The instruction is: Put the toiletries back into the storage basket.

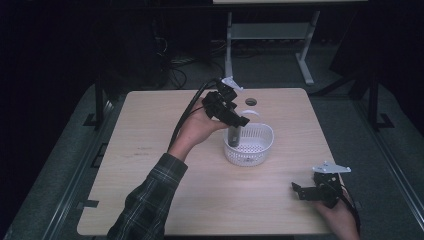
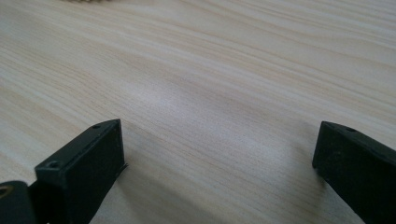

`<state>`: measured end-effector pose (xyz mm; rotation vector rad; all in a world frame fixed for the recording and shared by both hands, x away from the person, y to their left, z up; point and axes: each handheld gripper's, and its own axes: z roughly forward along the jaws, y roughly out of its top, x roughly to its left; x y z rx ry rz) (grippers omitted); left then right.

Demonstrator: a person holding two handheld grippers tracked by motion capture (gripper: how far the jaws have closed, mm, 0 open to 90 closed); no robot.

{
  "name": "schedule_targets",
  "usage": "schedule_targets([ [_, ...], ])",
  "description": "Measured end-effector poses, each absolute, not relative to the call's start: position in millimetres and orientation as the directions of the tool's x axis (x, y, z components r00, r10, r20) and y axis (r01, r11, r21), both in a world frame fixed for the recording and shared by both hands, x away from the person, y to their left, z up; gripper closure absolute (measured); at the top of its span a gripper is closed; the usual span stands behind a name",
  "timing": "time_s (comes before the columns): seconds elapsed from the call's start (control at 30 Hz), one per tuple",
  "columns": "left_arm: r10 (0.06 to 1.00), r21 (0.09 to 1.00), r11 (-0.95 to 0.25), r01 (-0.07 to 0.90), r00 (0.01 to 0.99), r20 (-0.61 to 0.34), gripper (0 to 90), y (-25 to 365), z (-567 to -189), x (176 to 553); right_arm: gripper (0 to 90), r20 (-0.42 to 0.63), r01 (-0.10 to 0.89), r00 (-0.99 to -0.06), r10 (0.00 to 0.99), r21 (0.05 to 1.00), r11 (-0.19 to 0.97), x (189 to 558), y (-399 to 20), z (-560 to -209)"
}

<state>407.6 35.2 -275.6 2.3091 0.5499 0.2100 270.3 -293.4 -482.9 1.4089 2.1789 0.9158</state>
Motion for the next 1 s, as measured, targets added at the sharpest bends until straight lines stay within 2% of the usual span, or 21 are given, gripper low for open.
schedule_targets([
  [0.47, 0.448, 0.676, -0.661, 0.327, 0.894, 0.005, 29.8, 29.4, -293.2, 410.2, 1.6, 0.025, 0.654, -0.421, 0.907, 0.701, 0.284, 270.4, -293.5, -482.9],
  [1.0, 0.461, 0.659, -0.660, 0.360, 0.887, -0.023, 29.8, 26.9, -318.2, 413.9, 1.6, 0.027, 0.654, -0.421, 0.907, 0.701, 0.283, 270.4, -293.5, -482.9],
])
